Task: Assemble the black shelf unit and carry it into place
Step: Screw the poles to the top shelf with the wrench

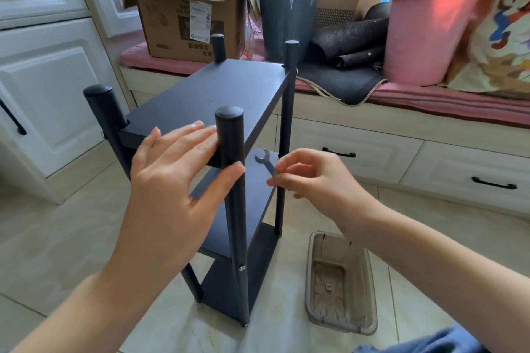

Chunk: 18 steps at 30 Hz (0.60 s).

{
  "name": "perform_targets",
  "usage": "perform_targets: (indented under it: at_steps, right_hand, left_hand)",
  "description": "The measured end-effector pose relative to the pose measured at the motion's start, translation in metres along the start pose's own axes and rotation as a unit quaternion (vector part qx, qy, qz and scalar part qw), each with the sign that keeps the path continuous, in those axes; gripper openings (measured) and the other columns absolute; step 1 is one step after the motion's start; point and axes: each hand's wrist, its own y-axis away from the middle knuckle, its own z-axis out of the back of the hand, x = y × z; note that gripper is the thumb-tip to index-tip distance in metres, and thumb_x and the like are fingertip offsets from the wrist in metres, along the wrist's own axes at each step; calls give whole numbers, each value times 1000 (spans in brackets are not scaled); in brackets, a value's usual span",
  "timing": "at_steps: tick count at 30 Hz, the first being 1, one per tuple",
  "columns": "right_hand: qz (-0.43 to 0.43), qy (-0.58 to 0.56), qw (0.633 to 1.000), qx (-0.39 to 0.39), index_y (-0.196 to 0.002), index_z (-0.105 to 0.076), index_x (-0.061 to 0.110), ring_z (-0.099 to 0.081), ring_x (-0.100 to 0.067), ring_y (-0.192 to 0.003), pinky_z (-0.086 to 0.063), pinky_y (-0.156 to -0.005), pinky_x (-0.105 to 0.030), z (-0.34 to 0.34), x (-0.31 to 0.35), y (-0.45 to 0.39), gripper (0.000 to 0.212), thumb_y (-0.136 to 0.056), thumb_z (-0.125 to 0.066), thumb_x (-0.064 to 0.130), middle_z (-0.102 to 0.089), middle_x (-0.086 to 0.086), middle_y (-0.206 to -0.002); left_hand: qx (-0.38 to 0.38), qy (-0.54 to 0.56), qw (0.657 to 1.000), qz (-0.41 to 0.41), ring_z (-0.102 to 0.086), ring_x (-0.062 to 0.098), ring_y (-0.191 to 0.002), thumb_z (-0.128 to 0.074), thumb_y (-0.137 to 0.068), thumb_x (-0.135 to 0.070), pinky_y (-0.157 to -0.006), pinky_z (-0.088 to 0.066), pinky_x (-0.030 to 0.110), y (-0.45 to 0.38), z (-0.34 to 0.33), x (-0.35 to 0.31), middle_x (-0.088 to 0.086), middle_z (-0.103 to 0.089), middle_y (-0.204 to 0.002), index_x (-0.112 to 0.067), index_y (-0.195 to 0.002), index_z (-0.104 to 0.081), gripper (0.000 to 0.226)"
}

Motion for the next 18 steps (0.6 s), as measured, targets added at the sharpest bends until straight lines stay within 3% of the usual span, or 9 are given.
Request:
perform_targets:
  at_steps: [3, 6, 11, 15, 18]
  right_hand:
    - [7, 2, 1000, -7, -94, -72, 23, -70, -5, -85, -49, -71, -17, 12, 3, 11, 13, -83, -76, 16, -77, 7, -83]
    - [23, -34, 999, -26, -94, -76, 20, -71, -6, -87, -49, -68, -14, 19, 5, 21, 11, -84, -73, 14, -77, 5, -85]
    - [33, -112, 990, -84, -93, -72, 17, -67, -6, -75, -51, -70, -25, 28, 8, 27, 7, -91, -66, 14, -76, 0, -86]
    - [34, -173, 970, -165, -95, -66, 12, -64, -8, -68, -53, -65, -25, 42, 10, 22, 5, -94, -62, 14, -75, -2, -80]
    - [72, -157, 964, -204, -95, -62, 10, -63, -10, -66, -54, -63, -25, 53, 9, 21, 5, -97, -58, 11, -75, -3, -79]
  left_hand:
    - [-6, -13, 1000, -12, -49, 7, -130, -62, -90, -47, -118, -23, 44, -1, -5, -1, -17, -54, -129, -15, -126, -69, 49]
    - [-21, -64, 997, -31, -57, 16, -126, -55, -91, -48, -109, -26, 41, -5, -18, -11, -11, -64, -126, -16, -123, -71, 48]
    - [-21, -140, 989, -40, -63, 21, -112, -55, -92, -54, -96, -33, 45, -18, -45, -41, -5, -74, -116, -21, -116, -74, 46]
    - [-11, -182, 982, -47, -67, 28, -100, -67, -89, -54, -100, -43, 48, -31, -63, -58, 0, -76, -108, -17, -109, -77, 43]
    - [-1, -166, 984, -61, -70, 30, -94, -78, -83, -47, -92, -52, 42, -39, -70, -67, 3, -78, -104, -12, -107, -78, 43]
